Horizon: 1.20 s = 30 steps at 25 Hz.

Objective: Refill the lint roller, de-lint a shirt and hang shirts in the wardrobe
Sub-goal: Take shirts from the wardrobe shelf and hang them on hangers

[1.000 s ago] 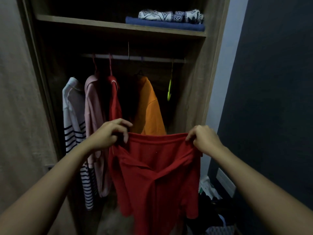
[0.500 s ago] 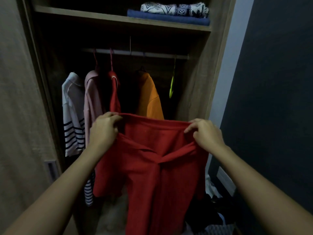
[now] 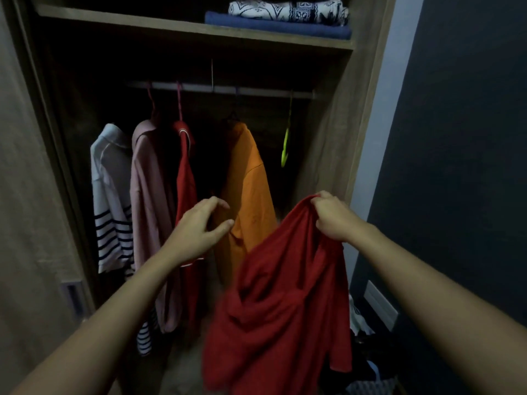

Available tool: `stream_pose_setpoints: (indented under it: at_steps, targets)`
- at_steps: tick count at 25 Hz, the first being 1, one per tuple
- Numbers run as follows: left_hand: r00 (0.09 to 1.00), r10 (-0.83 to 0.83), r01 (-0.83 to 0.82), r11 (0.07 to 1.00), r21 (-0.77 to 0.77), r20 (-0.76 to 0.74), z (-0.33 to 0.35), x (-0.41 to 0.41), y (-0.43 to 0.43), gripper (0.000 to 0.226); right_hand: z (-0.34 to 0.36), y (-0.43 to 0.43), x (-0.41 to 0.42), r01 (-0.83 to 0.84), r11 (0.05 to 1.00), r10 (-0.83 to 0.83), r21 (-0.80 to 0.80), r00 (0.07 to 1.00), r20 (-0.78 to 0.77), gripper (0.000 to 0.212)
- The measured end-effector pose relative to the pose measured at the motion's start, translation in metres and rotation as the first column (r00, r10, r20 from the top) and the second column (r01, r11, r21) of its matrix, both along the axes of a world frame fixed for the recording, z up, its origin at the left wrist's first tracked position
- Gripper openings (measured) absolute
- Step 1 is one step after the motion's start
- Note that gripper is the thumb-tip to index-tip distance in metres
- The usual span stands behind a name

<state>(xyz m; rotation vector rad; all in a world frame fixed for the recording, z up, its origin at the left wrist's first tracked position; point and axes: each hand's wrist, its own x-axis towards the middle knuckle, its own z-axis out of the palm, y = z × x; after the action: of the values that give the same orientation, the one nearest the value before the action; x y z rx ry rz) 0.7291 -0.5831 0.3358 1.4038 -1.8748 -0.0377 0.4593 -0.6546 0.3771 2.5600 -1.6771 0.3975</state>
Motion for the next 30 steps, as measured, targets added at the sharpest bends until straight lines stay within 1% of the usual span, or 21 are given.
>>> stream_pose_setpoints:
  at_steps: [1, 2, 4, 5, 7, 9, 11, 13, 14, 15, 17, 18, 19, 20, 21, 22, 23, 24, 26, 30]
  targets:
    - [1.0, -0.008, 0.008, 1.0, -0.016, -0.01, 0.001, -0.007, -0.004, 0.043, 0.0, -0.009, 0.001, 0.011, 1.0, -0.015, -0.03, 0.989, -0.15, 0.042]
    - [0.999, -0.031, 0.031, 0.999, -0.019, -0.023, 0.003, -0.014, -0.01, 0.035, 0.0, -0.017, 0.001, 0.011, 0.997, -0.035, -0.08, 0.952, -0.304, 0.044]
    - [0.996, -0.09, 0.09, 0.996, -0.021, -0.009, 0.008, -0.034, -0.021, 0.024, 0.002, -0.033, -0.006, -0.015, 0.984, -0.089, -0.18, 0.828, -0.554, 0.049]
    - [0.995, -0.1, 0.101, 0.994, -0.041, 0.015, 0.012, -0.043, -0.028, 0.023, 0.004, -0.038, -0.011, -0.022, 0.977, -0.121, -0.213, 0.763, -0.635, 0.052]
    - [0.993, -0.096, 0.104, 0.986, -0.129, 0.065, 0.024, -0.06, -0.049, 0.025, 0.007, -0.049, -0.025, -0.004, 0.969, -0.18, -0.249, 0.677, -0.713, 0.056]
    - [0.993, -0.075, 0.093, 0.977, -0.192, 0.095, 0.04, -0.076, -0.079, 0.029, 0.006, -0.055, -0.034, -0.019, 0.961, -0.199, -0.275, 0.643, -0.74, 0.056]
    - [0.997, -0.044, 0.058, 0.977, -0.207, 0.071, 0.063, -0.093, -0.117, 0.036, 0.002, -0.057, -0.037, -0.053, 0.954, -0.191, -0.295, 0.652, -0.734, 0.055]
    - [0.999, 0.035, -0.027, 0.98, -0.195, 0.036, 0.085, -0.107, -0.156, 0.051, -0.002, -0.059, -0.036, -0.073, 0.948, -0.186, -0.31, 0.665, -0.724, 0.055]
    - [0.998, 0.07, -0.069, 0.987, -0.147, -0.001, 0.095, -0.113, -0.174, 0.061, -0.004, -0.061, -0.037, -0.069, 0.946, -0.193, -0.315, 0.663, -0.724, 0.055]
    - [0.994, 0.091, -0.094, 0.994, -0.05, -0.056, 0.104, -0.118, -0.19, 0.069, -0.005, -0.063, -0.037, -0.06, 0.946, -0.201, -0.318, 0.662, -0.722, 0.055]
    - [0.968, 0.118, -0.07, 0.975, 0.213, -0.222, 0.117, -0.127, -0.213, 0.082, -0.006, -0.065, -0.037, -0.052, 0.945, -0.211, -0.323, 0.66, -0.721, 0.054]
    - [0.942, 0.147, -0.046, 0.947, 0.318, -0.303, 0.121, -0.132, -0.22, 0.084, -0.006, -0.065, -0.038, -0.054, 0.943, -0.215, -0.329, 0.656, -0.724, 0.053]
    - [0.911, 0.186, -0.033, 0.923, 0.384, -0.369, 0.124, -0.137, -0.225, 0.081, -0.006, -0.065, -0.038, -0.06, 0.941, -0.217, -0.334, 0.651, -0.727, 0.053]
    - [0.884, 0.222, -0.04, 0.913, 0.406, -0.412, 0.125, -0.142, -0.227, 0.071, -0.005, -0.065, -0.038, -0.065, 0.94, -0.217, -0.336, 0.646, -0.732, 0.053]
    - [0.862, 0.252, -0.08, 0.925, 0.372, -0.44, 0.125, -0.146, -0.228, 0.057, -0.005, -0.065, -0.039, -0.069, 0.939, -0.216, -0.336, 0.641, -0.736, 0.052]
    - [0.848, 0.268, -0.139, 0.945, 0.297, -0.457, 0.125, -0.15, -0.227, 0.044, -0.005, -0.065, -0.039, -0.071, 0.938, -0.218, -0.338, 0.636, -0.74, 0.052]
    - [0.844, 0.254, -0.173, 0.963, 0.208, -0.472, 0.125, -0.153, -0.226, 0.036, -0.006, -0.066, -0.039, -0.073, 0.937, -0.222, -0.342, 0.634, -0.741, 0.052]
    - [0.843, 0.224, -0.181, 0.974, 0.134, -0.489, 0.125, -0.155, -0.221, 0.033, -0.006, -0.066, -0.038, -0.071, 0.936, -0.226, -0.346, 0.634, -0.74, 0.052]
    - [0.82, 0.165, -0.168, 0.985, 0.045, -0.548, 0.122, -0.158, -0.208, 0.033, -0.006, -0.066, -0.037, -0.067, 0.935, -0.231, -0.347, 0.627, -0.744, 0.053]
    - [0.779, 0.08, -0.148, 0.987, -0.058, -0.622, 0.094, -0.159, -0.164, 0.033, -0.006, -0.064, -0.035, -0.039, 0.941, -0.239, -0.337, 0.627, -0.741, 0.054]
